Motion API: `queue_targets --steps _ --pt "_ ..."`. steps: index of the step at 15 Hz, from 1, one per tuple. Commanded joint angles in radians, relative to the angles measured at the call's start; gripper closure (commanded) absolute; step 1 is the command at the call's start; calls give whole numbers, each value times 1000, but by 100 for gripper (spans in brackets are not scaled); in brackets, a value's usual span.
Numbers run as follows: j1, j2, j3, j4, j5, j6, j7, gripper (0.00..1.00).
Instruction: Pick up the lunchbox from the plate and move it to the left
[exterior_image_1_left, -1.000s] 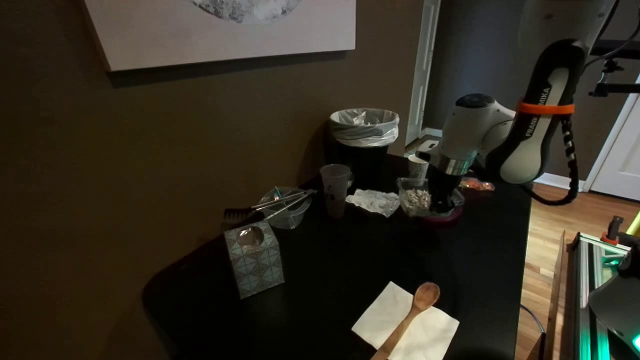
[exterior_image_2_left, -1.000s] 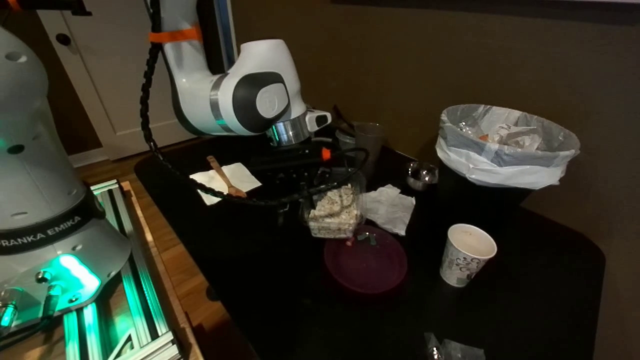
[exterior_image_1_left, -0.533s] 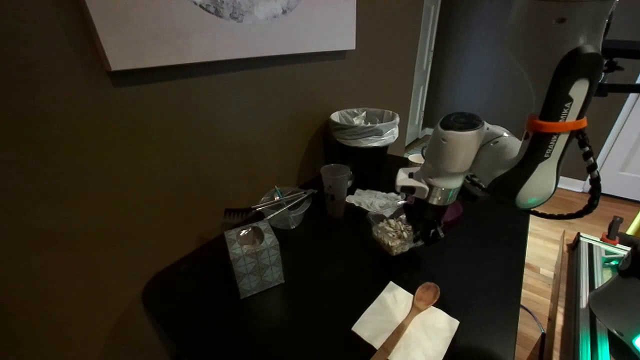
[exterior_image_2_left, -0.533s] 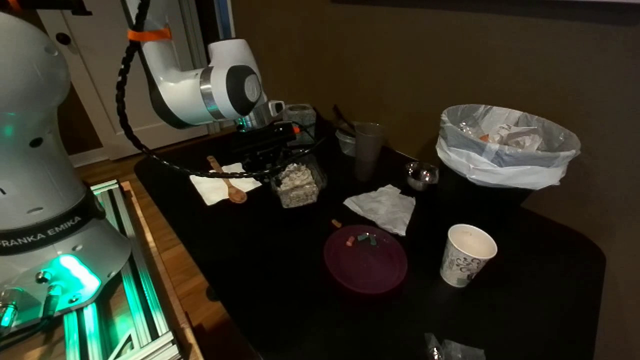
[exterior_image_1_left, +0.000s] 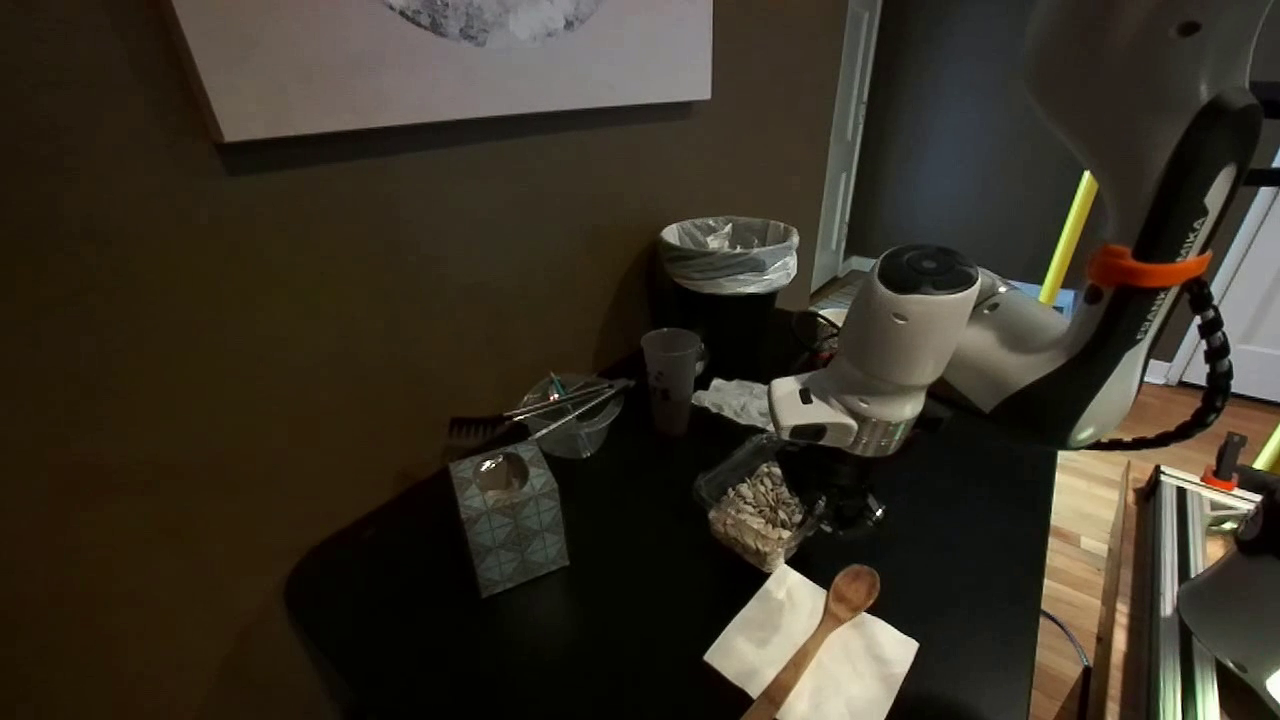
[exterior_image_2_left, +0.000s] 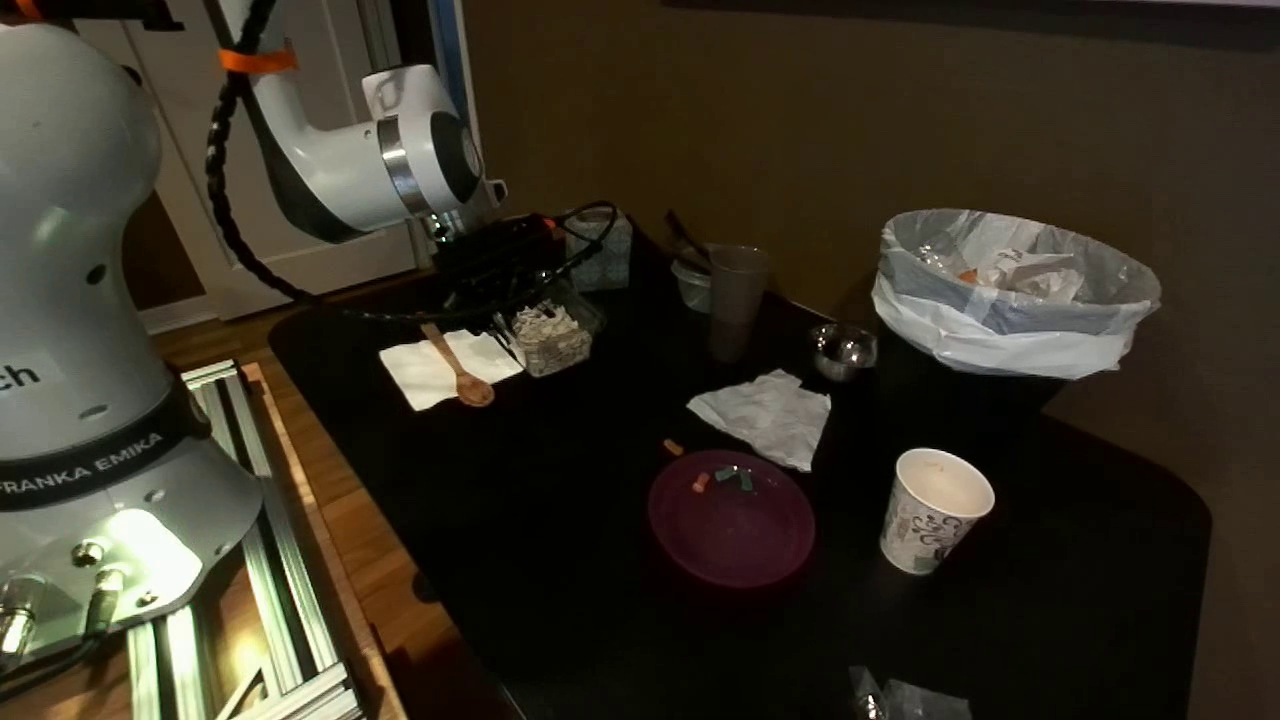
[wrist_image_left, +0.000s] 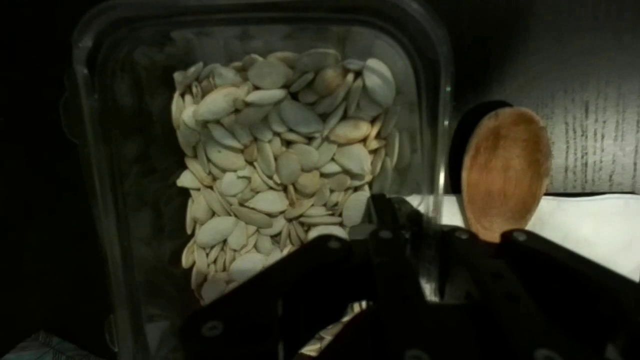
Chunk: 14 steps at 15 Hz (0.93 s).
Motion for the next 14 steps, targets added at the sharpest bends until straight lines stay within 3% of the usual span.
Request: queue_targets --steps 1,5,12,13,14 --pt "-1 0 -4 0 -1 0 -4 99" --pt "6 45 128 84 16 -51 -47 99" --pt "-49 121 382 290 98 -181 -143 99" --pt "-147 129 492 339 49 -245 -104 99" --pt "-190 144 557 373 82 -294 -131 99"
